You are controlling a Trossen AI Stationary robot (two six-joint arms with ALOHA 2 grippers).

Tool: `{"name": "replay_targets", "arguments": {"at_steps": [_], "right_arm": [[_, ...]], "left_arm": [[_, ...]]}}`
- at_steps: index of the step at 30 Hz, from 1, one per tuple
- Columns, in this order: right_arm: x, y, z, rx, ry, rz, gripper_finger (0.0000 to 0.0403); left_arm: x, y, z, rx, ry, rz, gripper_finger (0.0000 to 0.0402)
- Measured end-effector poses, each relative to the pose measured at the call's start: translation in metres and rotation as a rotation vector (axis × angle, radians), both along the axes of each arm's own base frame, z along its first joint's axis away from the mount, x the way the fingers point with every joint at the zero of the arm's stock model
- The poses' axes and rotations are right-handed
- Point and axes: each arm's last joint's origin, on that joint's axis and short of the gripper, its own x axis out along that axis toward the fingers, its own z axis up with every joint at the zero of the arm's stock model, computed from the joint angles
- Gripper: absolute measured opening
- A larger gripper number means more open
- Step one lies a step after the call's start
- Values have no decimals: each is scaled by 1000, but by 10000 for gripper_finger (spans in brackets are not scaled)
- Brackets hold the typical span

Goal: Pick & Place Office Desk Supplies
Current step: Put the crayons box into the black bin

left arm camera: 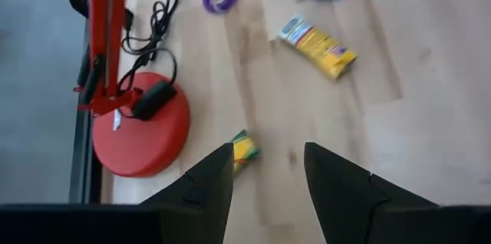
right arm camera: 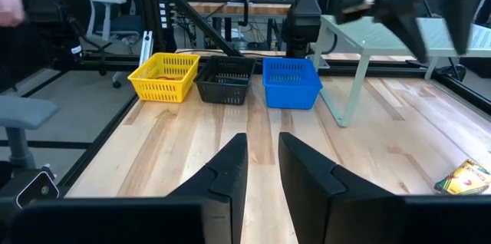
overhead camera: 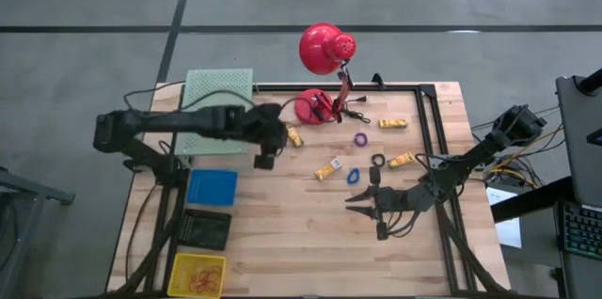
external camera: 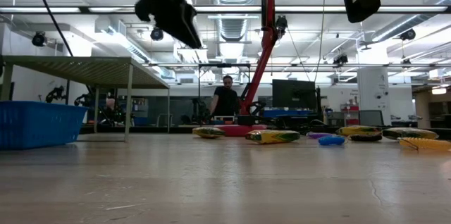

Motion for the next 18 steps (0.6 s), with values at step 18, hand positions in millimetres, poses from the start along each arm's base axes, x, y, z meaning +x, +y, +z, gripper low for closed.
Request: {"name": "replay_targets", "arguments": {"at_steps": [18], "right_arm": [[0,0,-1,-3,5,0,85]], "left_arm": [[54,27,-62,-3,239,-35,180]]}}
